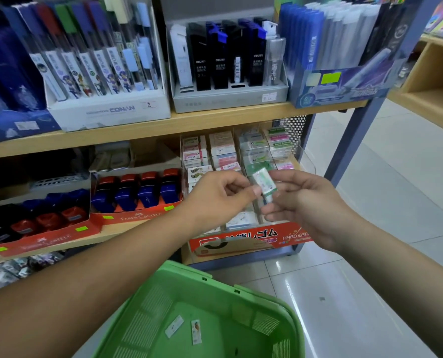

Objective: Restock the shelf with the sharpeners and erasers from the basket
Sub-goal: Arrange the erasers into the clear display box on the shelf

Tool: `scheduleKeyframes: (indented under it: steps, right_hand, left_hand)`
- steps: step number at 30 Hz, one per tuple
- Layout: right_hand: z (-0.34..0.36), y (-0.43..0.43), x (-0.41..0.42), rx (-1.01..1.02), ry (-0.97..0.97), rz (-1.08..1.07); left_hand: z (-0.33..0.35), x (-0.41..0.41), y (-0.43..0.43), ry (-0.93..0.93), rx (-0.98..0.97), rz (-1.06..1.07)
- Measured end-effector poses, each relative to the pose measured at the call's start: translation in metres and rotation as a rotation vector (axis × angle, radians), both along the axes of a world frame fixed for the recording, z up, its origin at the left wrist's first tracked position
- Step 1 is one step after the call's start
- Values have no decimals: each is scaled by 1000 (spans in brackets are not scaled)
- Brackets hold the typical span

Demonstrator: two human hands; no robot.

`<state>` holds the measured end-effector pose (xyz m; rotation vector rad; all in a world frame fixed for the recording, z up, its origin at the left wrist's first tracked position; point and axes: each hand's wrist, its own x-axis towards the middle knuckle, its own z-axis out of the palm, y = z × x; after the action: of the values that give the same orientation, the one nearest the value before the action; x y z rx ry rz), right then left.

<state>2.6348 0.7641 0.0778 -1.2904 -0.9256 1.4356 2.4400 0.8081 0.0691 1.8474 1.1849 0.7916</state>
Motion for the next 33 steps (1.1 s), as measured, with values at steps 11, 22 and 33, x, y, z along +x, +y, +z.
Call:
scheduleKeyframes:
  steps: [11, 22, 33]
  right_hand:
    - [-5, 30, -21, 95, -328, -204]
    - [-12, 32, -20, 83, -296, -185]
    - [14, -5, -32, 198, -445, 205]
  left_hand:
    - [19, -26, 48, 256, -39, 110]
    - [-1, -14, 81, 573, 78, 25]
    - [46, -45, 24, 447, 190, 48]
